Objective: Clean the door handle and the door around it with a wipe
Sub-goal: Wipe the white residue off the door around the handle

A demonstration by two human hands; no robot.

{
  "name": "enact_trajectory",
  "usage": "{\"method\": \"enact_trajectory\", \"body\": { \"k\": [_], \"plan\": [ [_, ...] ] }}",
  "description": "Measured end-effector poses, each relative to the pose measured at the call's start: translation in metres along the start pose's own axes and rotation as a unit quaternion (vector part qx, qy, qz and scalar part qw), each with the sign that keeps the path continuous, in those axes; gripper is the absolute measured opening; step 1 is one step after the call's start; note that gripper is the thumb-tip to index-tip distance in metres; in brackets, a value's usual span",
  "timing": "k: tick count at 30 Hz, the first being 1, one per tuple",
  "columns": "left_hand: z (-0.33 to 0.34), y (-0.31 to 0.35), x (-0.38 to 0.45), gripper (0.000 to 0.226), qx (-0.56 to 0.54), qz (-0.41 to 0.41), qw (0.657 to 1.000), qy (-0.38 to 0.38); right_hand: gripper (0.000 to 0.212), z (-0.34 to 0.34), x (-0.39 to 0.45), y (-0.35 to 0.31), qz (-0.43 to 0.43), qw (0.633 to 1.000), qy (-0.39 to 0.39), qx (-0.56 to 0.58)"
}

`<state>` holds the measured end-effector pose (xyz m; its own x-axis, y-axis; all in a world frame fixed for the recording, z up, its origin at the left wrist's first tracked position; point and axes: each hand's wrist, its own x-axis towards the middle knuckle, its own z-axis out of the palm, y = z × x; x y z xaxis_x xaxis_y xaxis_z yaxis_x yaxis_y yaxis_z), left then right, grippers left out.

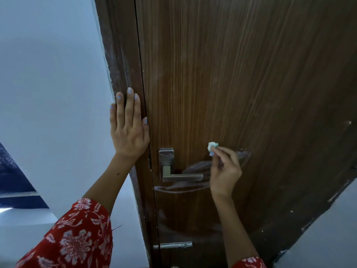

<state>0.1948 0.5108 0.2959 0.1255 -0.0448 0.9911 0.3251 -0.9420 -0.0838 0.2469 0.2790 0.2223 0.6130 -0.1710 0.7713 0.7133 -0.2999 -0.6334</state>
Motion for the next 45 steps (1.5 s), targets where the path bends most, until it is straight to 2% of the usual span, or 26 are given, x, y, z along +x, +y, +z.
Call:
{"method": "enact_trajectory", "body": {
  "k": [1, 4, 5, 7, 9, 10, 11, 14, 15, 16, 18, 20, 23, 25, 28, 30, 35, 38, 40, 45],
  "plan": [
    [0.0, 0.0, -0.001, 0.053, 0.001, 0.0, 1.0, 0.001, 0.019, -0.003, -0.001, 0.004, 0.018, 1.0, 0.011, 0.004],
    [0.001, 0.001, 0.0, 0.054, 0.002, 0.0, 1.0, 0.005, 0.019, -0.009, 0.007, 0.007, 0.153, 0.98, 0.12, 0.047],
    [0.001, 0.001, 0.0, 0.055, 0.0, 0.0, 1.0, 0.004, 0.02, -0.008, 0.01, 0.003, 0.166, 0.975, 0.14, 0.052],
    [0.0, 0.001, 0.0, 0.056, 0.0, 0.002, 1.0, 0.002, 0.022, -0.002, 0.008, -0.005, 0.104, 0.987, 0.116, 0.029],
    [-0.001, 0.002, 0.001, 0.056, 0.002, 0.004, 1.0, -0.001, 0.023, 0.001, -0.002, -0.003, 0.029, 0.999, 0.039, 0.0],
    [-0.002, 0.002, 0.001, 0.056, 0.001, 0.004, 1.0, -0.003, 0.023, 0.0, -0.006, 0.001, 0.019, 1.0, 0.015, -0.01],
    [-0.002, 0.002, 0.001, 0.056, 0.0, 0.005, 1.0, -0.005, 0.023, -0.003, -0.009, 0.006, 0.035, 0.999, 0.014, -0.012],
    [-0.003, 0.003, 0.002, 0.056, 0.005, 0.005, 1.0, -0.009, 0.021, -0.013, -0.001, 0.012, 0.173, 0.977, 0.12, 0.023],
    [-0.002, 0.003, 0.002, 0.056, 0.005, 0.005, 1.0, -0.01, 0.021, -0.013, 0.002, 0.011, 0.185, 0.973, 0.136, 0.025],
    [-0.002, 0.003, 0.001, 0.056, 0.004, 0.005, 1.0, -0.009, 0.021, -0.013, 0.003, 0.009, 0.162, 0.979, 0.126, 0.012],
    [-0.001, 0.002, 0.0, 0.056, 0.003, 0.003, 1.0, -0.007, 0.022, -0.009, -0.003, 0.009, 0.076, 0.996, 0.053, -0.014],
    [0.0, 0.001, 0.0, 0.057, 0.0, 0.001, 1.0, -0.003, 0.022, -0.011, -0.01, 0.014, 0.048, 0.999, 0.015, -0.012],
    [0.001, 0.0, -0.001, 0.057, 0.005, 0.005, 1.0, -0.001, 0.022, -0.02, 0.001, 0.021, 0.153, 0.981, 0.116, 0.038],
    [0.0, 0.0, -0.002, 0.057, 0.006, 0.008, 1.0, -0.002, 0.023, -0.021, 0.01, 0.019, 0.171, 0.972, 0.15, 0.053],
    [0.0, 0.001, -0.001, 0.057, 0.003, 0.011, 1.0, 0.0, 0.031, -0.014, 0.002, 0.014, 0.06, 0.996, 0.067, -0.002],
    [0.0, 0.0, -0.001, 0.057, 0.005, 0.011, 1.0, 0.002, 0.032, -0.013, -0.011, 0.019, 0.023, 0.999, 0.021, -0.024],
    [-0.001, 0.0, -0.001, 0.057, 0.003, 0.012, 1.0, -0.001, 0.032, -0.025, 0.004, 0.03, 0.133, 0.984, 0.113, -0.02],
    [0.0, 0.001, -0.001, 0.058, 0.002, 0.011, 1.0, 0.002, 0.034, -0.021, 0.008, 0.026, 0.047, 0.996, 0.075, -0.033],
    [0.0, 0.0, -0.002, 0.058, 0.003, 0.009, 1.0, -0.001, 0.035, -0.022, 0.0, 0.031, 0.019, 0.999, 0.04, -0.031],
    [-0.001, 0.002, -0.001, 0.057, 0.01, 0.011, 1.0, 0.002, 0.038, -0.031, 0.006, 0.039, 0.11, 0.988, 0.103, -0.04]
  ]
}}
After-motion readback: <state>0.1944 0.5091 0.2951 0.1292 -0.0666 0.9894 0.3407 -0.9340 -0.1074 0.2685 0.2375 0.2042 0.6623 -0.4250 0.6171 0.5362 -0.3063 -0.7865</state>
